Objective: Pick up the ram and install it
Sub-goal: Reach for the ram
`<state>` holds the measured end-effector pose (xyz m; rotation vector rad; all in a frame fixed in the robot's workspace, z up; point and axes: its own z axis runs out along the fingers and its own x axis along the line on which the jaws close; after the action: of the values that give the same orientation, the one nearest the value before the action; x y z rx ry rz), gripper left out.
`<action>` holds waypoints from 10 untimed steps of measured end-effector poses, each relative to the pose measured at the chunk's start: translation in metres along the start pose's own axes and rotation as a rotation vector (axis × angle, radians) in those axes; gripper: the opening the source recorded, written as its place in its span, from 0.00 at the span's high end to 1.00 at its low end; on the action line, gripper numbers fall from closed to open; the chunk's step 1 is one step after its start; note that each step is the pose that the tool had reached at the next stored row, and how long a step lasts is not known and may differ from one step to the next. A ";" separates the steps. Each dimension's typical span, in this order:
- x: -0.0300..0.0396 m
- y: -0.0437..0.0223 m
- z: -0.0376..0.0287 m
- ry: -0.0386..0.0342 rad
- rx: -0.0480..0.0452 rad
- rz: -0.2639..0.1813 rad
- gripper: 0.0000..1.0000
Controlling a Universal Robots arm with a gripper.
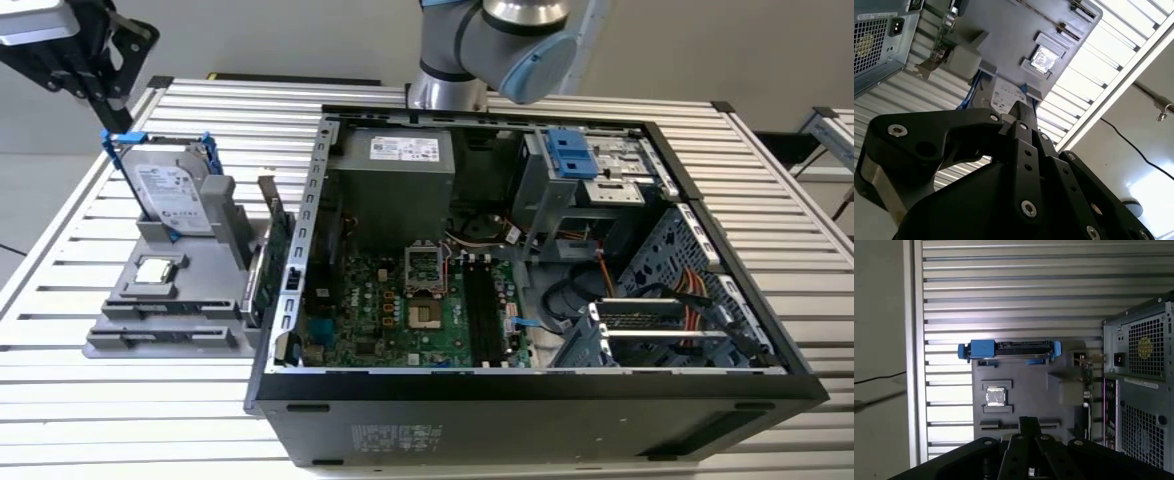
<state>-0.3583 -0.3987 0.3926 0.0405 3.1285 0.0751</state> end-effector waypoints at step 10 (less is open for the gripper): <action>0.0001 -0.0002 0.0001 0.0010 -0.0003 -0.021 1.00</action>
<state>-0.3583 -0.3989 0.3926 0.0071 3.1293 0.0755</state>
